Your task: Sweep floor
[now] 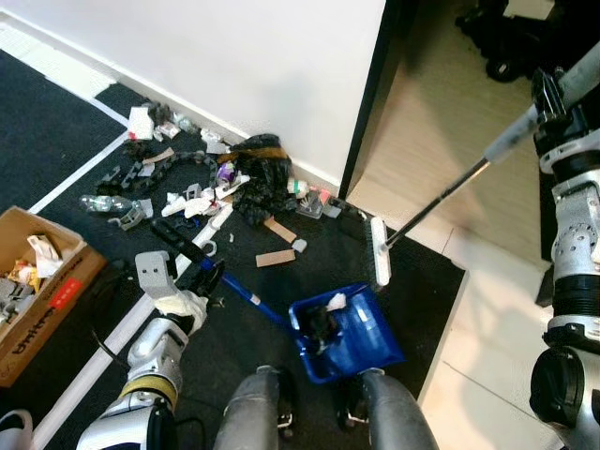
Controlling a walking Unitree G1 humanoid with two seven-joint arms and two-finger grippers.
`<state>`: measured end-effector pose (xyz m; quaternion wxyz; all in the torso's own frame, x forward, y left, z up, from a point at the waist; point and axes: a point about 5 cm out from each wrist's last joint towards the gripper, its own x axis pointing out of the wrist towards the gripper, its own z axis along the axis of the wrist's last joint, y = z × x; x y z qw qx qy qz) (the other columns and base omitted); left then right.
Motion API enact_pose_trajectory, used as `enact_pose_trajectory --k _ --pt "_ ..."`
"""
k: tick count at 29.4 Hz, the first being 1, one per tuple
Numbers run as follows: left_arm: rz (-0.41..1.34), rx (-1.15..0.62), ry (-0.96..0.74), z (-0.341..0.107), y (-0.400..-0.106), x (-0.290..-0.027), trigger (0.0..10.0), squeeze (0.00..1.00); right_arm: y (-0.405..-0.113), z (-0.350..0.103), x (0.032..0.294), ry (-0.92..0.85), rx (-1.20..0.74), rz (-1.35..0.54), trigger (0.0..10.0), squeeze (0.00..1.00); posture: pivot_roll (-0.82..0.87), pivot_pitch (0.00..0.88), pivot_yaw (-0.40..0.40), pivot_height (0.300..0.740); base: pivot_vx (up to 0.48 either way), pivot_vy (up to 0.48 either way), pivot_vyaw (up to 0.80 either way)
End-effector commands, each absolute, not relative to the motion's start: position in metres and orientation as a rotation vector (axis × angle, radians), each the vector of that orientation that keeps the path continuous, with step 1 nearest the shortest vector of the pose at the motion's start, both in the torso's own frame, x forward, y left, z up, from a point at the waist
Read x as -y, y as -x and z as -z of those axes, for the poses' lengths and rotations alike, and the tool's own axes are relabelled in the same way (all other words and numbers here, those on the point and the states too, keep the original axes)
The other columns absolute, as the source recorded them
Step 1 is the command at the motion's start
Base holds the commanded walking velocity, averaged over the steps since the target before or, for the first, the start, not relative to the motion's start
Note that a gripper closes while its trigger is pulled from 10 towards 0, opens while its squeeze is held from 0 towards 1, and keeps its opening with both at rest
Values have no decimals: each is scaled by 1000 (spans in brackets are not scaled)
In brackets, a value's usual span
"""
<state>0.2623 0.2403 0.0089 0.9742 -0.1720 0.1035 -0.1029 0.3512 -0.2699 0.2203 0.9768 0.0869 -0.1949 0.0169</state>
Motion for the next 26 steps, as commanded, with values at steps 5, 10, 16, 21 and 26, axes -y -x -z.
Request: enact_pose_trajectory --k 5,10,16,21,26 --pt "145 -164 294 -18 -266 -255 10000 0 -347 -172 284 -72 184 79 10000 0 100 24 -48 740 0 0 0" --pt "66 -142 282 -23 -266 -268 10000 0 -338 -117 266 -111 7 62 10000 0 108 12 -51 740 0 0 0" --pt "44 -132 277 -25 -266 -273 10000 0 -332 -89 250 -126 -76 49 10000 0 119 5 -49 740 0 0 0" --pt "45 -129 267 -26 -267 -273 10000 0 -331 -79 242 -143 -99 55 10000 0 116 10 -39 740 0 0 0" --pt "43 -135 261 -26 -268 -272 10000 0 -333 -78 230 -144 -87 26 10000 0 113 15 -36 740 0 0 0"
